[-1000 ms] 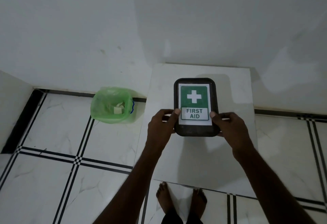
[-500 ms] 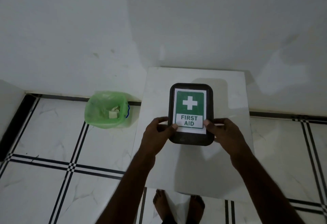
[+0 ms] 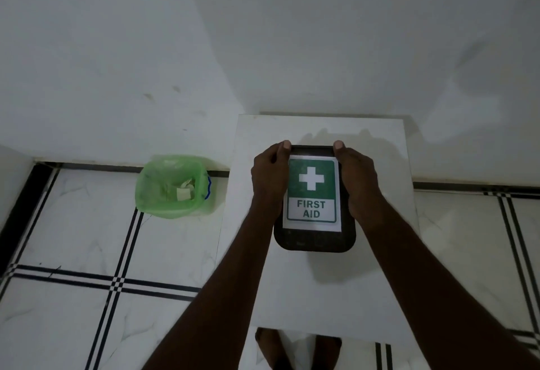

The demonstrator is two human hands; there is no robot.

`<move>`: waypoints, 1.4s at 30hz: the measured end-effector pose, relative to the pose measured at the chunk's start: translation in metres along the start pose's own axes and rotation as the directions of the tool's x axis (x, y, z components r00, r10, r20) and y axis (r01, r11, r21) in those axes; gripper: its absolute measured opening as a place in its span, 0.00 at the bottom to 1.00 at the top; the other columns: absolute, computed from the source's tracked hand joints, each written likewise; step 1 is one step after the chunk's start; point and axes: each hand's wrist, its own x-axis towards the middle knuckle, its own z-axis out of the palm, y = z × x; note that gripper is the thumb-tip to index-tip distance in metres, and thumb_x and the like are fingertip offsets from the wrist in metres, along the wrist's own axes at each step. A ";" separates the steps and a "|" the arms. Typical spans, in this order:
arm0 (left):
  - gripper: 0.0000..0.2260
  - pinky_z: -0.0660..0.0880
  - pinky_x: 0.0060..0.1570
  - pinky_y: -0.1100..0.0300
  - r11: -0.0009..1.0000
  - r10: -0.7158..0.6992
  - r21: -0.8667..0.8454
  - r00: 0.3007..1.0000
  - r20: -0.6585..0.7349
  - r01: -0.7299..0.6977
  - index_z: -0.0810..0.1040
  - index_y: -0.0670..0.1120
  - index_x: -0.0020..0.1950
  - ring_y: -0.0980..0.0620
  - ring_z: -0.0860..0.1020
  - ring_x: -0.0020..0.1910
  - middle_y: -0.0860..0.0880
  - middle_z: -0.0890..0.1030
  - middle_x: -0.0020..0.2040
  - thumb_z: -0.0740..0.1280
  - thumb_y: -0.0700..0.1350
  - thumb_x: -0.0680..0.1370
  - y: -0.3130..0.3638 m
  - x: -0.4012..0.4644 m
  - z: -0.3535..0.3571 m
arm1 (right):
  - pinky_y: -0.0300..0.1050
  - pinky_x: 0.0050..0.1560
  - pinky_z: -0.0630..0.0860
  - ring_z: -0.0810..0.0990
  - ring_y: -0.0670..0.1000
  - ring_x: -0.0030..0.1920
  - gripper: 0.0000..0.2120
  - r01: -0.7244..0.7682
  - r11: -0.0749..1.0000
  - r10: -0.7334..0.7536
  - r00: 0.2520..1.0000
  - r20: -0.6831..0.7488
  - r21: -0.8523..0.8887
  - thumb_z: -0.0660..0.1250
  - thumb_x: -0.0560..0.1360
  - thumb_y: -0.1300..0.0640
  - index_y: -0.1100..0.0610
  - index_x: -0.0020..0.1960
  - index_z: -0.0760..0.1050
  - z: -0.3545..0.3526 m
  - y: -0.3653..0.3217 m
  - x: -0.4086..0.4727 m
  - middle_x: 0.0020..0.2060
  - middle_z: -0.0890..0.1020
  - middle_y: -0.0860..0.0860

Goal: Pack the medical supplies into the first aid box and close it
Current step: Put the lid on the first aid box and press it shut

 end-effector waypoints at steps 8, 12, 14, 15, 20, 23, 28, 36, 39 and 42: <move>0.12 0.75 0.45 0.67 0.999 -0.036 -0.042 0.999 -0.002 0.035 0.83 0.50 0.60 0.60 0.82 0.45 0.57 0.84 0.47 0.65 0.51 0.82 0.005 0.006 -0.001 | 0.52 0.46 0.81 0.84 0.56 0.37 0.21 0.067 0.997 -0.068 0.997 -0.027 -0.037 0.63 0.80 0.46 0.64 0.46 0.79 0.003 0.004 0.005 0.40 0.85 0.59; 0.16 0.76 0.58 0.59 1.000 -0.027 0.005 0.994 0.110 0.026 0.77 0.52 0.68 0.56 0.80 0.57 0.58 0.82 0.57 0.61 0.55 0.83 0.000 -0.006 -0.014 | 0.56 0.51 0.82 0.85 0.57 0.42 0.22 0.107 0.981 -0.120 0.990 -0.070 -0.161 0.58 0.81 0.43 0.60 0.47 0.78 -0.006 0.011 -0.001 0.41 0.85 0.56; 0.18 0.78 0.60 0.58 0.999 -0.038 -0.001 0.987 0.156 0.039 0.72 0.53 0.72 0.57 0.80 0.60 0.56 0.80 0.63 0.59 0.55 0.84 -0.012 -0.024 -0.022 | 0.52 0.51 0.82 0.85 0.53 0.45 0.20 0.097 0.976 -0.111 0.992 -0.064 -0.196 0.57 0.81 0.41 0.56 0.58 0.77 -0.016 0.025 -0.016 0.47 0.85 0.52; 0.17 0.79 0.56 0.63 0.999 -0.044 -0.017 0.984 0.171 0.048 0.71 0.54 0.72 0.61 0.81 0.57 0.56 0.81 0.61 0.58 0.54 0.84 -0.020 -0.036 -0.024 | 0.50 0.50 0.82 0.85 0.51 0.45 0.21 0.094 0.972 -0.108 0.993 -0.053 -0.217 0.57 0.81 0.41 0.54 0.63 0.74 -0.019 0.037 -0.027 0.49 0.85 0.51; 0.16 0.77 0.44 0.73 0.999 0.049 0.009 0.990 0.134 -0.050 0.75 0.48 0.69 0.65 0.82 0.49 0.52 0.84 0.56 0.55 0.49 0.85 -0.037 -0.063 -0.015 | 0.49 0.40 0.84 0.84 0.47 0.38 0.16 0.176 0.936 -0.216 0.971 -0.102 -0.306 0.56 0.81 0.42 0.52 0.52 0.76 -0.013 0.070 -0.058 0.38 0.84 0.47; 0.16 0.78 0.42 0.71 0.996 0.078 0.037 0.991 0.106 -0.082 0.76 0.47 0.68 0.62 0.83 0.48 0.51 0.85 0.53 0.56 0.50 0.85 -0.038 -0.060 -0.012 | 0.47 0.36 0.82 0.84 0.47 0.34 0.19 0.224 0.911 -0.280 0.952 -0.120 -0.345 0.56 0.81 0.42 0.53 0.48 0.78 -0.013 0.068 -0.051 0.35 0.83 0.48; 0.15 0.77 0.40 0.72 0.983 0.146 0.106 0.988 0.044 -0.150 0.77 0.46 0.65 0.59 0.84 0.46 0.52 0.85 0.49 0.56 0.51 0.85 -0.040 -0.061 -0.012 | 0.40 0.33 0.80 0.82 0.43 0.33 0.20 0.261 0.892 -0.325 0.938 -0.122 -0.370 0.54 0.81 0.42 0.54 0.46 0.79 -0.013 0.068 -0.051 0.33 0.82 0.45; 0.31 0.58 0.75 0.51 0.625 0.416 0.636 0.883 0.219 -0.453 0.53 0.44 0.82 0.44 0.56 0.80 0.41 0.55 0.82 0.51 0.58 0.82 -0.022 -0.048 -0.010 | 0.56 0.64 0.75 0.71 0.58 0.71 0.30 0.421 0.653 -0.517 0.855 0.037 -0.630 0.52 0.81 0.43 0.53 0.79 0.52 -0.015 0.039 -0.042 0.75 0.66 0.59; 0.30 0.60 0.77 0.48 0.528 0.420 0.647 0.831 0.364 -0.550 0.50 0.42 0.82 0.44 0.46 0.82 0.42 0.47 0.83 0.47 0.55 0.83 -0.028 -0.040 -0.007 | 0.59 0.69 0.72 0.57 0.61 0.78 0.33 0.580 0.393 -0.578 0.759 0.299 -0.714 0.48 0.80 0.41 0.53 0.81 0.45 -0.009 0.033 -0.028 0.81 0.47 0.58; 0.30 0.59 0.77 0.50 0.554 0.409 0.625 0.834 0.371 -0.550 0.49 0.44 0.82 0.46 0.42 0.82 0.46 0.44 0.83 0.46 0.56 0.83 -0.035 -0.033 -0.005 | 0.61 0.67 0.73 0.57 0.61 0.78 0.34 0.589 0.364 -0.573 0.752 0.325 -0.721 0.45 0.80 0.41 0.54 0.81 0.45 -0.006 0.039 -0.021 0.81 0.44 0.56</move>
